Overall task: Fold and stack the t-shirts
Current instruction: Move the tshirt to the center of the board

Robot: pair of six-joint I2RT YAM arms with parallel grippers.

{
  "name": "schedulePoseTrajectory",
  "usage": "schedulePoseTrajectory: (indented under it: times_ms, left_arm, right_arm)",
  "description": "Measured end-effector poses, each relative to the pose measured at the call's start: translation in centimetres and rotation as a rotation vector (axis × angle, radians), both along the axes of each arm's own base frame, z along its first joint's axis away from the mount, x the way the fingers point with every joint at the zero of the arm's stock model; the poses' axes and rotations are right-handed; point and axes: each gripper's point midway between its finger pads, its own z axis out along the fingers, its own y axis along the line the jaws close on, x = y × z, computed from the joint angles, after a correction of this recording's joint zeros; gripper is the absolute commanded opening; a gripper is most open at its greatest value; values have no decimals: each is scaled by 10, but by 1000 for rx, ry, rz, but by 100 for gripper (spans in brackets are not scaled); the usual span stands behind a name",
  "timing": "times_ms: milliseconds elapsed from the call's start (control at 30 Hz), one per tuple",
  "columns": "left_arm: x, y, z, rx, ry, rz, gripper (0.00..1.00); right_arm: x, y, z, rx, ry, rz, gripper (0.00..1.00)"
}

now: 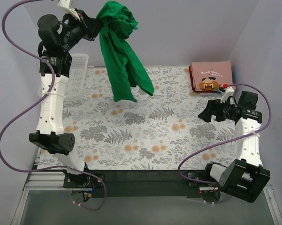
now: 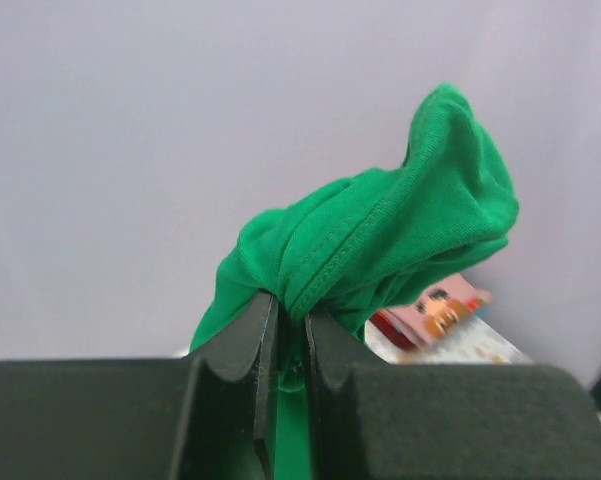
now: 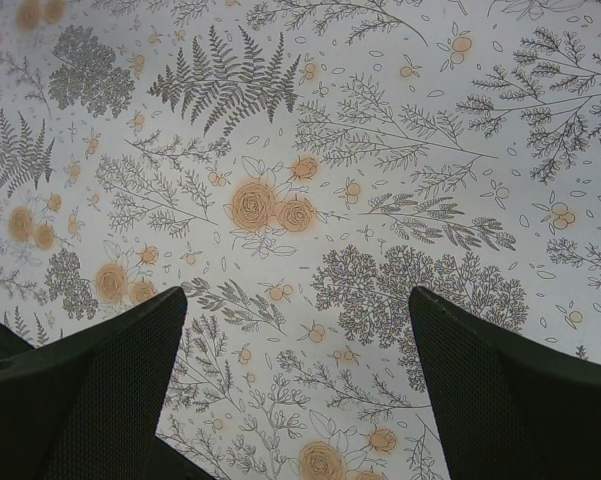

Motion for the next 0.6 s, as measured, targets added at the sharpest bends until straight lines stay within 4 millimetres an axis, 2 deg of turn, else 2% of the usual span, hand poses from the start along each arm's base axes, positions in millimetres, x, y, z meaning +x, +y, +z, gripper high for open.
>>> schedulePoseTrajectory:
  times_ms: [67,133,167,233,267,367,467,600]
  left_arm:
    - [-7,-8,-16,-16,55,-55,0]
    - [-14,-17,-41,-28,124,-114,0]
    - [-20,-21,-62,-30,177,-149,7]
    - [-29,-28,-102,-24,269,-200,28]
    - [-34,-31,-126,-15,317,-230,55]
    - [-50,-35,-199,15,476,-273,78]
    - [-66,-29,-259,50,612,-267,80]
    - [-89,-11,-307,81,713,-238,80]
  right_arm:
    - [0,0,0,0,0,0,98]
    - [0,0,0,0,0,0,98]
    - [0,0,0,0,0,0,98]
    - [0,0,0,0,0,0,98]
    - [0,0,0,0,0,1,98]
    - [0,1,0,3,-1,4,98]
    - [-1,1,0,6,-2,9,98]
    - [-2,6,-5,28,12,26,98]
